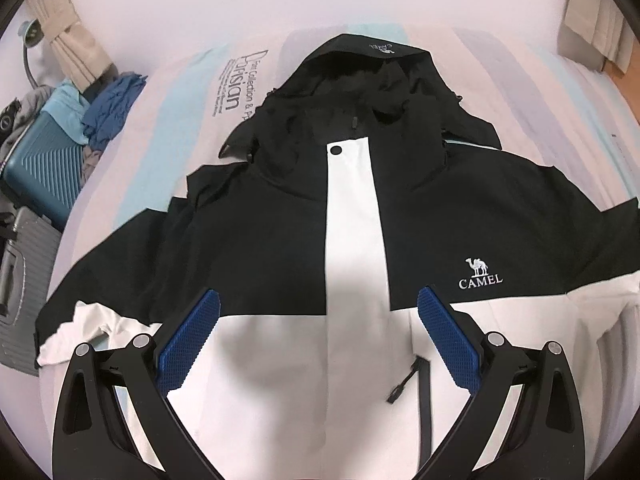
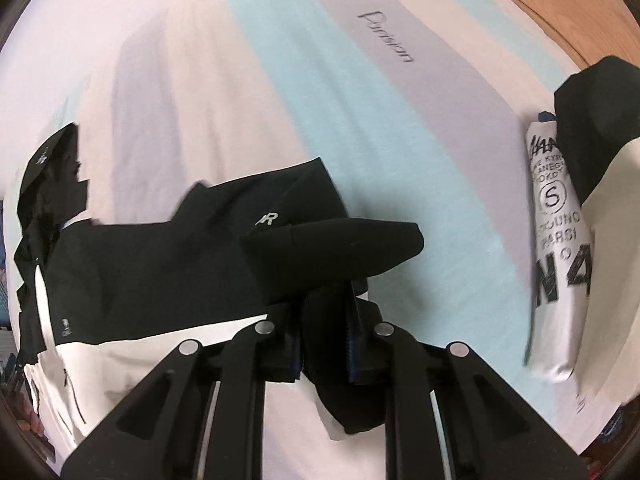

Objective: Fold large clothes
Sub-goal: 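Carry the held sleeve across the jacket body with the right gripper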

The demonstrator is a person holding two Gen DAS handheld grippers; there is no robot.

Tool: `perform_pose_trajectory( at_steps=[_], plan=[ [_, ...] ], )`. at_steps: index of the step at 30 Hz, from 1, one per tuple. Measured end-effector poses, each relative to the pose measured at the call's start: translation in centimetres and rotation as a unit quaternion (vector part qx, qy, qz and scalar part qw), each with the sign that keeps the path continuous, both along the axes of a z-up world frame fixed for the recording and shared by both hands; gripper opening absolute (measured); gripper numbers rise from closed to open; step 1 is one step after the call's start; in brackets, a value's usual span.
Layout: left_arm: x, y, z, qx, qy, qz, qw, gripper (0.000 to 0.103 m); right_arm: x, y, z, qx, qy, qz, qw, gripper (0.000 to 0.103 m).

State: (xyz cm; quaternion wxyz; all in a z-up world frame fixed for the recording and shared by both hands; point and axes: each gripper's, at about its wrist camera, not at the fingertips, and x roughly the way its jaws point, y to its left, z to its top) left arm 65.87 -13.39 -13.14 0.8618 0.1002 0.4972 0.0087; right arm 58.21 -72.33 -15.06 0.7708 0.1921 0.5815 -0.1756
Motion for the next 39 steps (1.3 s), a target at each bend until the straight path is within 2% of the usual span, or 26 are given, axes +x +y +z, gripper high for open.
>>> perform_pose_trajectory(
  at_steps=[6, 9, 16, 26, 33, 39],
  plan=[
    [-0.3, 2.8, 1.4, -0.003, -0.004, 0.005, 1.0000, 0.097, 1.5, 7.5, 3.7, 0.002, -0.012, 0.004, 1.000, 0.014],
    [-0.2, 4.5, 2.0, -0.004, -0.005, 0.011, 0.9999, 0.097, 1.3, 10.1, 4.7, 0.005, -0.015, 0.009, 1.000, 0.014],
    [-0.1, 8.8, 2.5, -0.004, -0.012, 0.013, 0.9998, 0.097, 4.2, 18.8, 6.5, -0.006, -0.014, 0.045, 0.999, 0.014],
    [-0.2, 18.3, -0.1, -0.016, 0.001, 0.032, 0.9994, 0.097, 7.5, 31.8, 4.8, 0.004, -0.010, 0.088, 0.996, 0.013],
    [-0.2, 25.3, -1.3, -0.016, 0.009, 0.044, 0.9989, 0.097, 10.4, 41.8, 3.6, 0.051, -0.006, 0.100, 0.994, 0.012],
    [-0.5, 31.0, -0.8, -0.018, 0.005, 0.046, 0.9987, 0.097, 13.4, 51.2, 3.7, 0.089, -0.016, 0.118, 0.989, 0.012]
  ],
)
